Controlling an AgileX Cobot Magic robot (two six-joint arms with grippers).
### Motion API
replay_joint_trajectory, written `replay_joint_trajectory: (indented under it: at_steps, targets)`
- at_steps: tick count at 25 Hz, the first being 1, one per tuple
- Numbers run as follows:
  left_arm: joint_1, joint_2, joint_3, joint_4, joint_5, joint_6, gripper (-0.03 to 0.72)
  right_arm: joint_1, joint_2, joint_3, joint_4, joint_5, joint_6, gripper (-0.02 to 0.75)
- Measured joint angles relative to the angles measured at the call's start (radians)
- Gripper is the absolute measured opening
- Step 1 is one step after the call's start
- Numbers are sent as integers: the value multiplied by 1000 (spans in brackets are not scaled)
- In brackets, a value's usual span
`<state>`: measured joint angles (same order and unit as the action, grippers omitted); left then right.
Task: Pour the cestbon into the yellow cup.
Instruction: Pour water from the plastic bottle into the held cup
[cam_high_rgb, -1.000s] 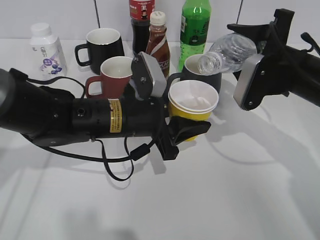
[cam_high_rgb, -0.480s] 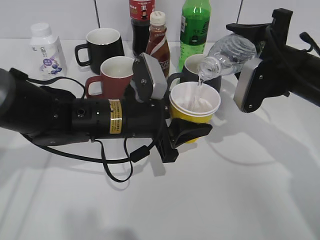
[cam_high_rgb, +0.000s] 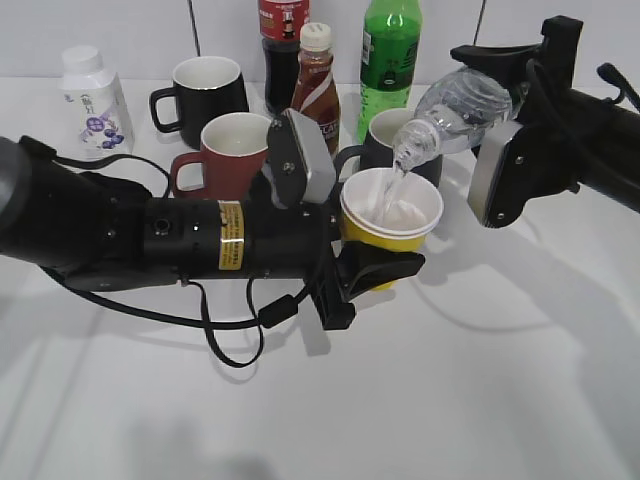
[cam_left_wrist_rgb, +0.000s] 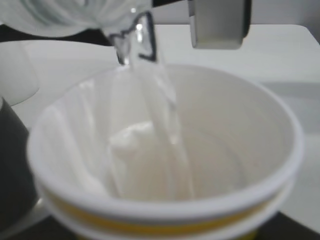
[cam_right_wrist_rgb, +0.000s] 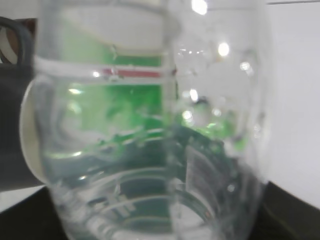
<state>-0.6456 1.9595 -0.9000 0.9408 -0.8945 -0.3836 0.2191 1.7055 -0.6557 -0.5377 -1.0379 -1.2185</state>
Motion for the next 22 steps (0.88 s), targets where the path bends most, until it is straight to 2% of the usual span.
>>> replay_joint_trajectory:
  at_steps: [22]
  targets:
    - [0,0,0,4,0,-1,378,0,0,-1,0,-5,-57,460]
